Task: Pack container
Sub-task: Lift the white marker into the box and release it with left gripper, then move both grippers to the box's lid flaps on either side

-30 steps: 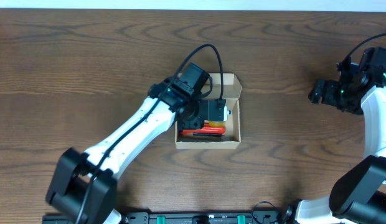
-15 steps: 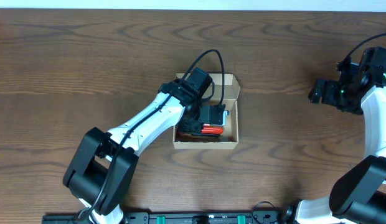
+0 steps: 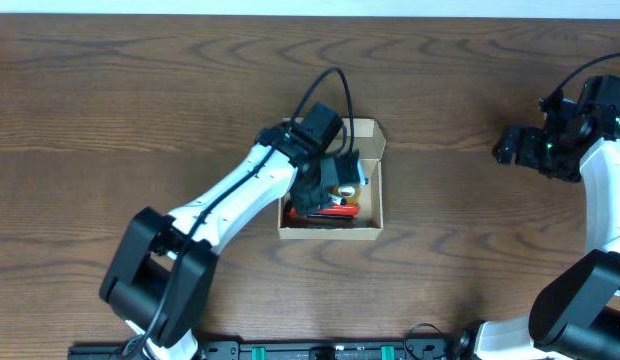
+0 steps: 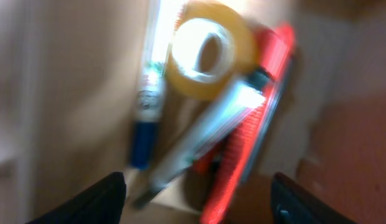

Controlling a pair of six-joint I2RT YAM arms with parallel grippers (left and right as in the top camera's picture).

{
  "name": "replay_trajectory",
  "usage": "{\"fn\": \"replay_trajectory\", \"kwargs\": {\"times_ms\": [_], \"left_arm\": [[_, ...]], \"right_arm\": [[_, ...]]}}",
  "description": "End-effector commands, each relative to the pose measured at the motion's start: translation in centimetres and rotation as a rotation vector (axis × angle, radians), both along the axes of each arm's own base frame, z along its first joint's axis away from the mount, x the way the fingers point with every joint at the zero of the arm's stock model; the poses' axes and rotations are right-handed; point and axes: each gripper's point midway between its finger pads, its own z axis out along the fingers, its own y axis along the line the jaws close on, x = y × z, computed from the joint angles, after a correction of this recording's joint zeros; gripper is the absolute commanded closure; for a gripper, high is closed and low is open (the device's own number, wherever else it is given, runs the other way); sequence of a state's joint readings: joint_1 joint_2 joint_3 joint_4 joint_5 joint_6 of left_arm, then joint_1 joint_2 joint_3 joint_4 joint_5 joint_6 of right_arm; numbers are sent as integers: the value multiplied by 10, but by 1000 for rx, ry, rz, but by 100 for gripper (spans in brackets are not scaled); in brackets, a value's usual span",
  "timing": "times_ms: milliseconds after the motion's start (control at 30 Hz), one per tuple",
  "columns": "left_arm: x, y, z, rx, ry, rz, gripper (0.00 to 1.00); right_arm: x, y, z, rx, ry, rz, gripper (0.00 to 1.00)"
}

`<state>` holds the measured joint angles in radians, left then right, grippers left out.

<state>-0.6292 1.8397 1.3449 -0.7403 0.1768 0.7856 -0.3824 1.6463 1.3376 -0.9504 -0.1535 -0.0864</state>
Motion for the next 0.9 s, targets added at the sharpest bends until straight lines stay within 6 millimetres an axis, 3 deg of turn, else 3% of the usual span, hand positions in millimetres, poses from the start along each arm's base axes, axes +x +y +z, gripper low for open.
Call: {"fn": "replay_trajectory", "kwargs": {"times_ms": [0, 100, 233, 333, 500, 567, 600, 700, 867], "left_arm": [[46, 20, 73, -45, -187, 391, 25], [60, 37, 105, -86, -245, 520, 27], [70, 63, 135, -159, -274, 670, 32], [70, 90, 140, -172, -243, 746, 34], [66, 128, 127, -219, -77, 893, 44], [65, 138, 123, -270, 3, 929, 54], [65, 142, 122, -303, 42, 942, 55], [65, 146, 122, -409, 149, 963, 79], [69, 153, 112, -510, 290, 997, 94]], "right_arm": [[3, 12, 6, 68, -36, 12, 1], [5, 23, 8, 131, -51, 33, 14], [5, 38, 11, 213, -65, 61, 66], [3, 46, 13, 258, -64, 71, 98], [1, 60, 13, 300, -57, 94, 99], [3, 69, 14, 332, -68, 117, 99], [4, 75, 15, 355, -76, 125, 99], [9, 93, 15, 424, -98, 145, 99], [7, 116, -7, 463, -74, 140, 99]]}}
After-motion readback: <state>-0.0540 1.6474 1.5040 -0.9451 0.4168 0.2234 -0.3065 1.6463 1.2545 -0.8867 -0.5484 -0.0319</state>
